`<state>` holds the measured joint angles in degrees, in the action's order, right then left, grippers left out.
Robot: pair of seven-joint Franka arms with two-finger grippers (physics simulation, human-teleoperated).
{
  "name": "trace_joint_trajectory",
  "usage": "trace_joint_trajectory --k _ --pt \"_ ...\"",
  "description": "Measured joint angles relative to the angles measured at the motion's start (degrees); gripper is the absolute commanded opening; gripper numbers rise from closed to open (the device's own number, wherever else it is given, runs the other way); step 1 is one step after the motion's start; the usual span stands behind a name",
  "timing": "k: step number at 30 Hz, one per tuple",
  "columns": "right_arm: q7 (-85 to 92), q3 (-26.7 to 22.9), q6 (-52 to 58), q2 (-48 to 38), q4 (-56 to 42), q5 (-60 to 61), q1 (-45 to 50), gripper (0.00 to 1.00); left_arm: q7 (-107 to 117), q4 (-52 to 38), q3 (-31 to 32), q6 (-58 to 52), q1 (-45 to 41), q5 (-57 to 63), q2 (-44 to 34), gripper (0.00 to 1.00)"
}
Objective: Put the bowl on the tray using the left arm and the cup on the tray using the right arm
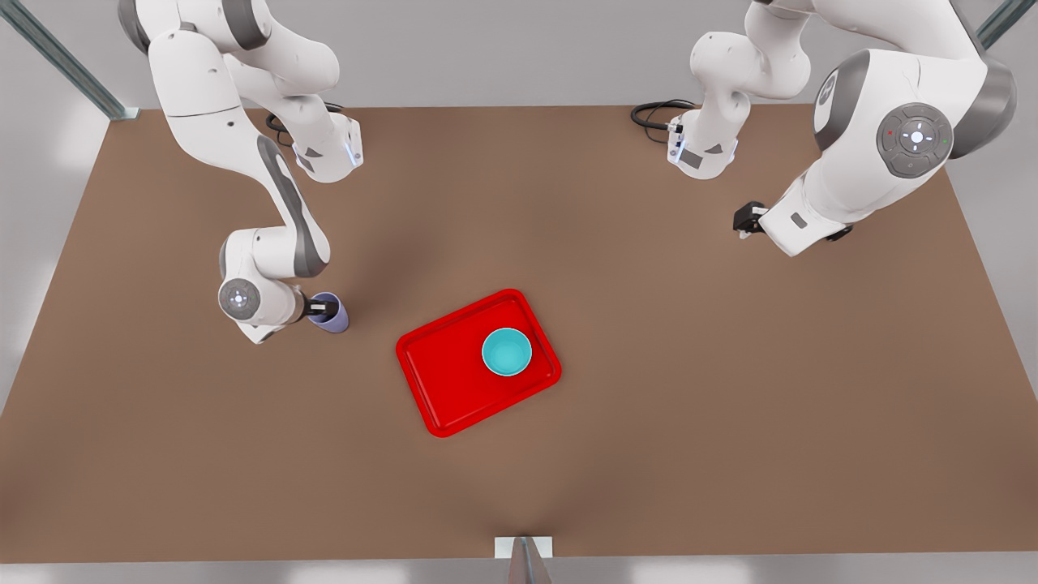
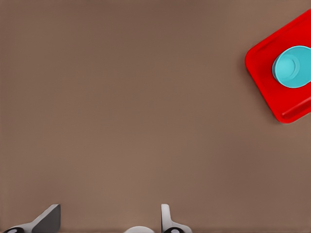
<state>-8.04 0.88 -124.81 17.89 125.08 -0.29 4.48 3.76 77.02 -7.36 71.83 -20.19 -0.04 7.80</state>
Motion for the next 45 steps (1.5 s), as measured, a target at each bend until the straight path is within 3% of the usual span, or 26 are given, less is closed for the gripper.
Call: trace_joint_trajectory --k 2,3,8,11,12,22,27,30,36,43,44,45 --pt "-0.09 0.00 0.33 -0.06 -0.19 0.10 -0.15 0.66 -0.20 0.00 0.00 0.00 -0.06 -0.03 0.00 1.00" --pt "-0.09 0.00 0.48 -0.07 -0.25 0.17 -0.20 0.55 -0.29 0.00 0.03 0.00 -0.07 -0.04 0.00 1.00" --pt "-0.12 0.00 1.36 -0.09 -0.64 0.23 -0.15 0.40 -0.67 0.00 0.09 -0.03 -0.24 -0.06 0.00 1.00" --pt "-0.16 0.00 1.66 -0.09 -0.85 0.21 -0.07 0.22 -0.84 0.00 0.13 -0.08 -0.19 -0.01 -0.05 1.00" --pt "-0.14 0.00 1.77 -0.09 -1.03 0.27 -0.03 0.21 -0.89 0.00 0.15 -0.10 -0.18 0.00 -0.07 1.00" --pt "0.15 0.43 4.18 -0.09 -5.36 0.42 -0.05 0.21 -1.29 -1.05 0.18 -0.57 -0.18 0.04 -0.01 1.00" --pt "0.51 6.34 5.55 0.89 -13.90 4.12 0.27 0.21 -1.42 -1.73 0.26 -1.36 -0.31 -0.03 0.02 1.00" --pt "0.65 10.53 5.39 5.47 -21.68 6.50 2.12 0.21 -1.49 -1.75 0.26 -1.62 -0.22 -0.06 0.30 1.00" --pt "0.72 11.40 4.62 18.07 -36.47 8.61 9.11 0.21 -1.57 -1.76 0.26 -1.89 -0.20 -0.08 0.36 1.00" --pt "0.73 11.36 3.23 23.90 -38.41 9.35 11.18 0.21 -1.67 -1.84 0.10 -1.99 0.05 -0.06 0.70 1.00" --pt "0.71 11.39 3.13 24.00 -38.40 9.35 11.24 0.39 -1.68 -1.89 0.09 -2.00 0.04 -0.05 0.70 1.00" --pt "0.61 11.39 3.06 24.06 -38.40 9.20 11.23 0.79 -1.69 -1.91 0.09 -2.01 0.03 -0.03 0.70 1.00"
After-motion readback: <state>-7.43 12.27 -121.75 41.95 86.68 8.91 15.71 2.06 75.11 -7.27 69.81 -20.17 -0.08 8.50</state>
